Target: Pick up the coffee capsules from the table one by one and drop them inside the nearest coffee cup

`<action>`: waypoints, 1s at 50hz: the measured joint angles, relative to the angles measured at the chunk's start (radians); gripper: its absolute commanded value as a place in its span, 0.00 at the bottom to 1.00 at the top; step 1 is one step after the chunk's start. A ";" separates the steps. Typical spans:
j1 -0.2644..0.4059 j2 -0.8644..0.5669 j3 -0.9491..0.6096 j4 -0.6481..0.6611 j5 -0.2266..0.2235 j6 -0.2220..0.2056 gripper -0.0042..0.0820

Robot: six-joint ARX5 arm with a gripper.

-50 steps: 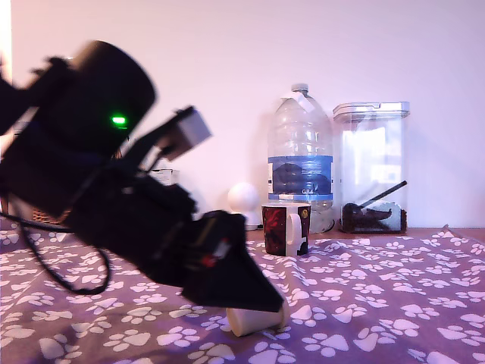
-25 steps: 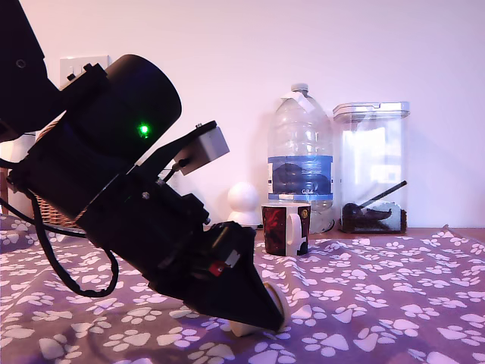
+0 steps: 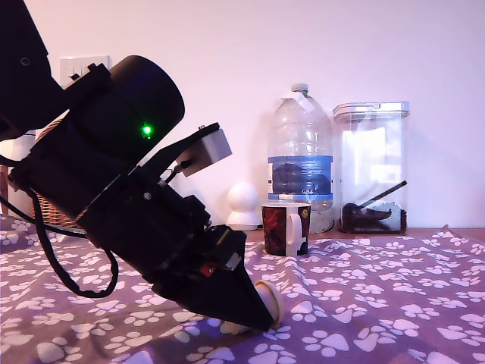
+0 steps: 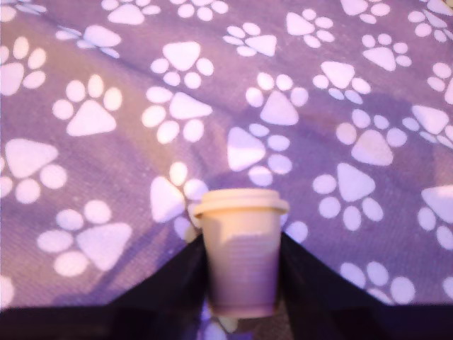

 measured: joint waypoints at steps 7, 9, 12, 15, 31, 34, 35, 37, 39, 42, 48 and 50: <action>-0.001 0.000 0.000 0.003 -0.002 0.000 0.05; -0.002 0.000 0.000 0.004 -0.003 0.000 0.05; -0.003 0.000 0.000 0.006 -0.003 0.000 0.05; -0.005 -0.001 0.000 0.010 -0.003 0.000 0.05; -0.017 -0.106 0.000 0.011 0.005 0.001 0.05; -0.017 -0.132 0.000 0.011 0.005 0.006 0.05; -0.017 -0.139 0.000 0.011 0.005 0.009 0.05; -0.017 -0.150 0.000 0.011 0.005 0.011 0.05; -0.017 -0.159 0.000 0.011 0.005 0.014 0.05; -0.017 -0.170 0.000 0.011 0.004 0.023 0.05; -0.014 -0.189 0.000 0.031 -0.023 0.047 0.05; -0.007 -0.194 0.000 0.049 -0.043 0.049 0.05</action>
